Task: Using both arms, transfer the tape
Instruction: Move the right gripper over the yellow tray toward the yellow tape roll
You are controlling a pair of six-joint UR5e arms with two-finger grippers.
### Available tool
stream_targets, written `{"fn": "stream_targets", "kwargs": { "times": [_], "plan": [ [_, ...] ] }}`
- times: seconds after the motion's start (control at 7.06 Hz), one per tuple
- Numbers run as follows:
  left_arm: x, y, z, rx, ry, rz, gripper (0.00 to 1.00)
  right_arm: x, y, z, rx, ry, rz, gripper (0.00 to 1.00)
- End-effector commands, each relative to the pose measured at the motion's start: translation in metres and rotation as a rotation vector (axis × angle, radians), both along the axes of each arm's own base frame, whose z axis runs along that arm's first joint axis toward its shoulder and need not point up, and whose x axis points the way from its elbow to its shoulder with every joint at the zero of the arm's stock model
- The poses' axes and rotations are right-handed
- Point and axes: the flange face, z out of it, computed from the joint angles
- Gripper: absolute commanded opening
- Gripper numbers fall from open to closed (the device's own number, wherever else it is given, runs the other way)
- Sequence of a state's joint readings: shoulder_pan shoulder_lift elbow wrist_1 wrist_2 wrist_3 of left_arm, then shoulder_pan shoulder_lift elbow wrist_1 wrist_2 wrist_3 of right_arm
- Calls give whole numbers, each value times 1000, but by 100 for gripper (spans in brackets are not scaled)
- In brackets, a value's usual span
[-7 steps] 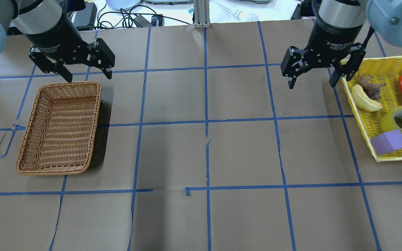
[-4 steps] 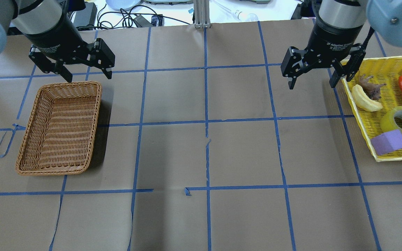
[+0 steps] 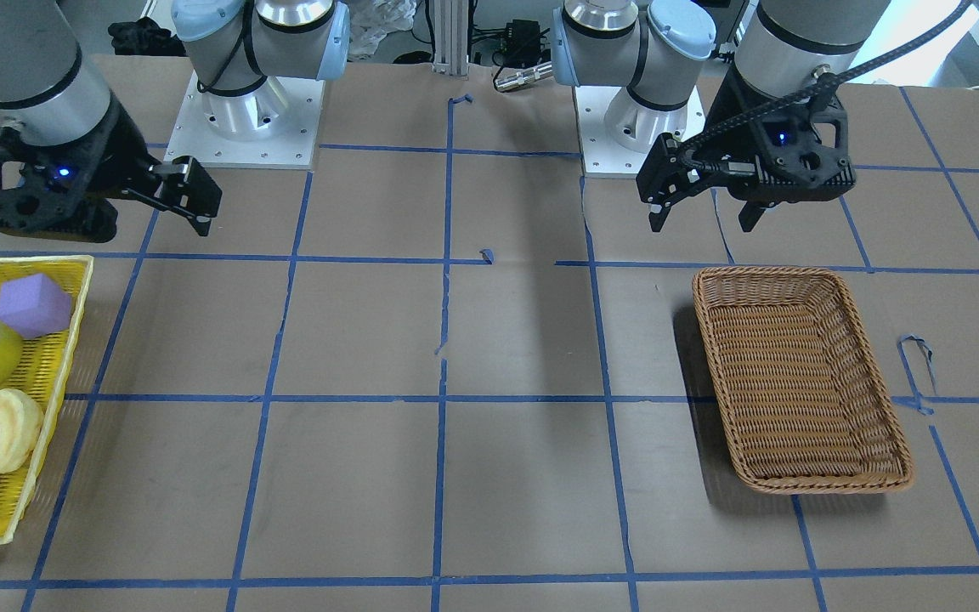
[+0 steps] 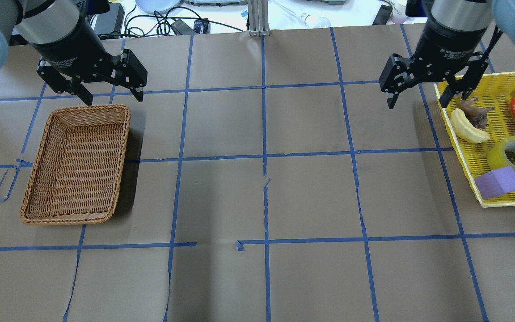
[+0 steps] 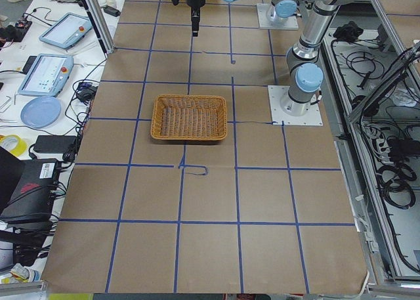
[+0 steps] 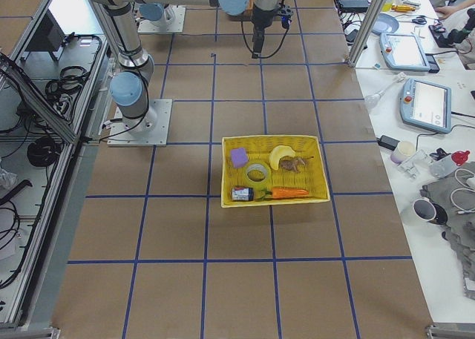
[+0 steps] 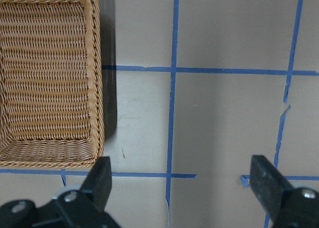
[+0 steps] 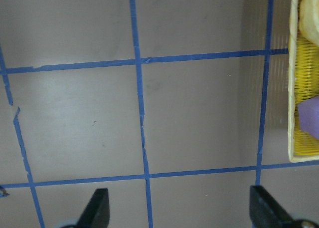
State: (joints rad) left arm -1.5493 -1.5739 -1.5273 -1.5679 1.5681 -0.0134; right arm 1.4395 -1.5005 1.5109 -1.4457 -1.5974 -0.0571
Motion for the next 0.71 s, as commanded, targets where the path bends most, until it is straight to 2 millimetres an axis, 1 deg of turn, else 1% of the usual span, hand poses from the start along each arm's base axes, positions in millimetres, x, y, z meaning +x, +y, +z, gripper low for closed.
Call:
{"fn": "stream_targets", "kwargs": {
  "times": [0.0, 0.14, 0.28, 0.42, 0.57],
  "plan": [
    [0, 0, 1, -3, -1, -3, 100, -130, -9, -30, 52, -46, -72, 100],
    [0, 1, 1, -1, -1, -3, 100, -181, -6, -49, 67, -52, -154, 100],
    [0, 1, 1, -3, 0, -3, 100, -213, -3, -80, 103, -78, -181, 100],
    [0, 1, 1, -3, -1, -3, 100, -228, -10, -107, 88, -19, -146, 100],
    [0, 1, 1, -1, 0, -3, 100, -238, -7, -130, 88, 95, -125, 100]
  ]
}}
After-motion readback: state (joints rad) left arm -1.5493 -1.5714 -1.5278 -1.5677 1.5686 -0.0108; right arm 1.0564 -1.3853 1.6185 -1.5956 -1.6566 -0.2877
